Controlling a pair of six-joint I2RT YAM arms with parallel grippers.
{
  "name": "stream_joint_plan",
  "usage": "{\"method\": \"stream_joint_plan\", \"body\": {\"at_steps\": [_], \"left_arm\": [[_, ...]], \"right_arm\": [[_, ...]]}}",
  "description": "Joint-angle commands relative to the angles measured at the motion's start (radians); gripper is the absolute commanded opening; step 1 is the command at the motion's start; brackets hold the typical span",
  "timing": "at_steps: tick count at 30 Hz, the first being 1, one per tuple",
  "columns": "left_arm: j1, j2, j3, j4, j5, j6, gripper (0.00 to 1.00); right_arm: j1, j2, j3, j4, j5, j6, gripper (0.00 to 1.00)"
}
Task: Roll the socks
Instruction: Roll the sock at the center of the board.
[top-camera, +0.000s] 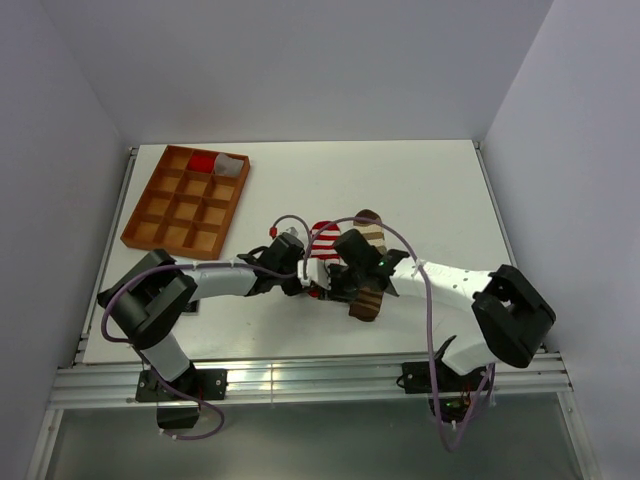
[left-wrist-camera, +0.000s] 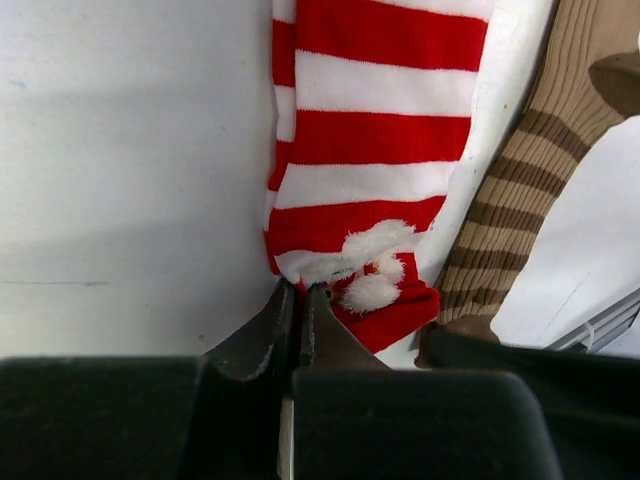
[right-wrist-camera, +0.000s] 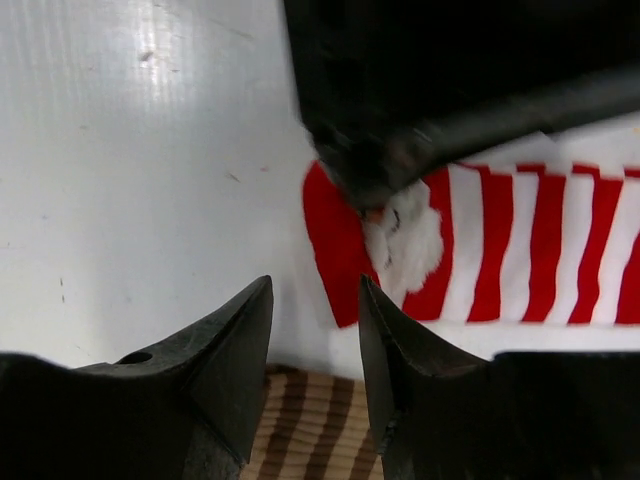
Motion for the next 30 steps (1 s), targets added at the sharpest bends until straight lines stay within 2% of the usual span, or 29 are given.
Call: {"method": "stream_joint_plan", "body": {"at_steps": [1, 8, 16, 18, 19, 21, 25, 30], "left_arm": [[-0.02, 0.057, -0.037, -0.216, -0.002, 0.023, 0.0], [-0.019, 0.032, -0.086, -0.126, 0.053, -0.015, 0.0], [-0.011, 0.029, -0.088, -0.121, 0.079, -0.009, 0.0], [-0.009, 0.026, -0.088, -0.121, 0.079, -0.012, 0.0], [-0.008, 0.025, -0.087, -0.129, 0.078, -0.012, 0.0], [-0.005, 0.022, -0.087, -0.129, 0.078, -0.01, 0.0], [0.007, 0.02, -0.082, -0.13, 0.078, -0.012, 0.0], [0.014, 0.039, -0.071, -0.124, 0.085, -0.009, 0.0]], "right_arm": [[0.077, -0.005, -0.026, 0.086, 0.119, -0.071, 0.47], [0.1, 0.04, -0.007, 0.1, 0.15, -0.057, 0.48], [0.143, 0.079, -0.035, 0.123, 0.25, -0.1, 0.49], [0.15, 0.089, -0.035, 0.118, 0.263, -0.108, 0.46], [0.15, 0.093, -0.035, 0.105, 0.266, -0.11, 0.43], [0.152, 0.087, -0.042, 0.1, 0.266, -0.116, 0.42], [0.15, 0.053, -0.067, 0.088, 0.253, -0.122, 0.47], [0.152, 0.049, -0.073, 0.065, 0.243, -0.111, 0.46]]}}
